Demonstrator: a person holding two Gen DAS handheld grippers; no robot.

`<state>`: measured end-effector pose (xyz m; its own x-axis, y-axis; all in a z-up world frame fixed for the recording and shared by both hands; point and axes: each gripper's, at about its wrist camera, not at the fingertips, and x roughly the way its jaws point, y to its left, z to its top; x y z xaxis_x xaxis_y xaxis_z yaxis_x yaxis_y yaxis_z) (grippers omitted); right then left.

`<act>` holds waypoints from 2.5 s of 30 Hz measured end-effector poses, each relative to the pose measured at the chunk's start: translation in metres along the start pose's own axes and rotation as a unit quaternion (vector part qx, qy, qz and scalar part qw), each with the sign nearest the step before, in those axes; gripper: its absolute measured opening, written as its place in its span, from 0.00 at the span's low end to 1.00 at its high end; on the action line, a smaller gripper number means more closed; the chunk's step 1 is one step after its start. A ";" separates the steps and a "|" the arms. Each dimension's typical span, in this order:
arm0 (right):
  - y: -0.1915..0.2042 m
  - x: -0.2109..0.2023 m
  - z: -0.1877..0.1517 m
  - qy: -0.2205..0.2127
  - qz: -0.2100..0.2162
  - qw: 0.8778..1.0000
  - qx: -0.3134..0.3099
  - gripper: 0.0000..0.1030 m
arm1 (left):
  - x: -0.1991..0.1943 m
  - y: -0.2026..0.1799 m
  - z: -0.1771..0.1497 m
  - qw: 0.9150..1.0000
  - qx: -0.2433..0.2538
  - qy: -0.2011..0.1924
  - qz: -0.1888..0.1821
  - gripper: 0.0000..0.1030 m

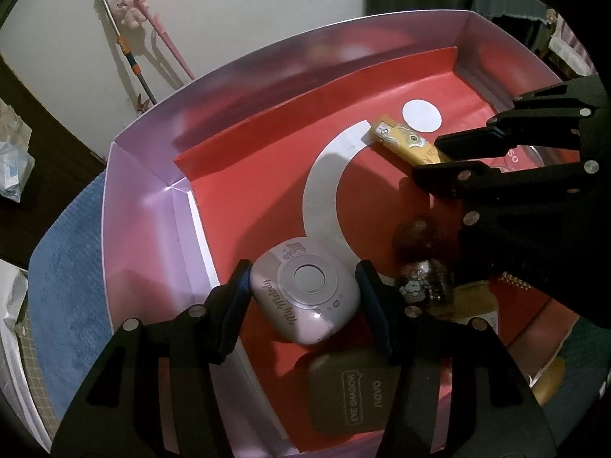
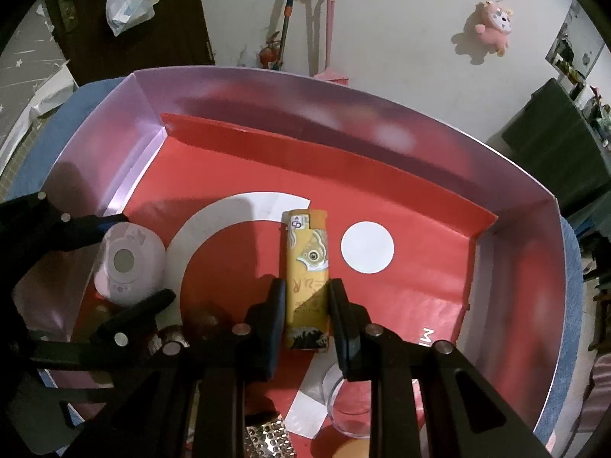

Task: Organize rigid objects
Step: 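Carry the compact and lighter into the pink box and release both, then withdraw both grippers from the box back over the table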

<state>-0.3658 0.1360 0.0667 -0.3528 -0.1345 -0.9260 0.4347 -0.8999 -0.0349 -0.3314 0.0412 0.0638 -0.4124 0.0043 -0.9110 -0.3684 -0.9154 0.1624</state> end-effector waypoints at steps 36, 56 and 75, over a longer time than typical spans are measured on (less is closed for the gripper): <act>-0.002 -0.033 -0.016 -0.031 -0.018 0.999 0.006 0.50 | -0.063 -0.004 -0.036 0.996 -0.060 -0.066 -0.021 0.66; 0.011 -0.196 -0.105 -0.195 -0.021 0.980 0.029 0.83 | -0.153 0.008 -0.114 0.962 -0.139 -0.215 -0.089 0.80; 0.049 -0.221 -0.256 -0.295 -0.003 0.954 0.053 1.00 | -0.174 -0.056 -0.230 0.943 -0.155 -0.292 -0.030 0.94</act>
<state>-0.0547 0.2277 0.1736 -0.7736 -0.3102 -0.5526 0.3553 -0.9344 0.0271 -0.0475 -0.0010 0.1263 -0.8210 0.1972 -0.5358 -0.1811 -0.9799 -0.0832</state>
